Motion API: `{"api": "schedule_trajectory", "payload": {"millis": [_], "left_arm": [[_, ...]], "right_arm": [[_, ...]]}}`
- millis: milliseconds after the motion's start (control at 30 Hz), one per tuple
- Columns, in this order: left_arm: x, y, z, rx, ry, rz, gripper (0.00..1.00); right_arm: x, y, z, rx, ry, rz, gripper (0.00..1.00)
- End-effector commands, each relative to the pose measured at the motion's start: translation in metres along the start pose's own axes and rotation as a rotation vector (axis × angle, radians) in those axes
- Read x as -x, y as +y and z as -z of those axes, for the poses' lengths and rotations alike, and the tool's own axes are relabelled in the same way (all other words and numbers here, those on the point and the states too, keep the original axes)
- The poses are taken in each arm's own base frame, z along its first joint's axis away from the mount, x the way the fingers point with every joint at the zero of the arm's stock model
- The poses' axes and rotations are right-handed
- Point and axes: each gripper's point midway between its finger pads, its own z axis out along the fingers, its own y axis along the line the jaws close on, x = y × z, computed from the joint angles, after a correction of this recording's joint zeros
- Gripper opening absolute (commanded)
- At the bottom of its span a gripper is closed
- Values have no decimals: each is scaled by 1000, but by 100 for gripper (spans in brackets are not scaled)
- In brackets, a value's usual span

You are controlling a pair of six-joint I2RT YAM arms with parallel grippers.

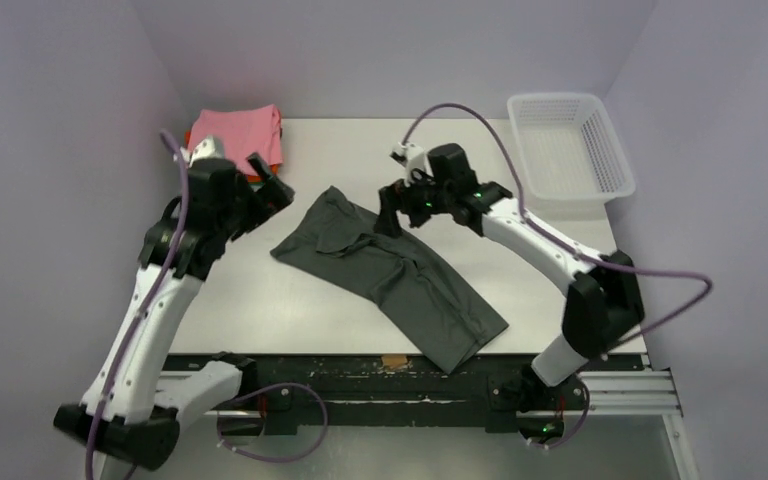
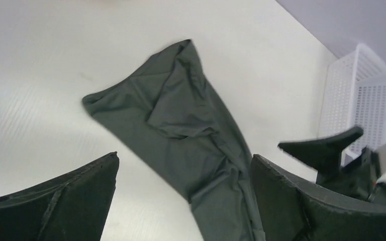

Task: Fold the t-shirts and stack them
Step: Rotate the tshirt 90 degrees

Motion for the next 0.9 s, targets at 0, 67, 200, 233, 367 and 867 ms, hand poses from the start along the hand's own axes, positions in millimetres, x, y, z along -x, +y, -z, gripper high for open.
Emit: {"api": "schedule_trajectory", "payload": {"millis": [0, 67, 200, 233, 367, 867], "left_arm": [[-75, 107, 5, 287, 74, 24, 100], [-100, 130, 17, 319, 99, 60, 100], [-134, 160, 28, 374, 137, 134, 100], [-140, 166, 28, 389, 141, 148, 100], [-139, 167, 28, 375, 115, 161, 100], [-113, 108, -27, 224, 175, 42, 100]], "right_arm": [[37, 50, -65, 206, 32, 209, 97], [35, 57, -98, 224, 103, 259, 97], [5, 65, -164, 271, 225, 253, 97], [-2, 64, -176, 274, 251, 242, 97], [-15, 58, -217, 254, 279, 211, 97], [-1, -135, -252, -192, 147, -341, 98]]}}
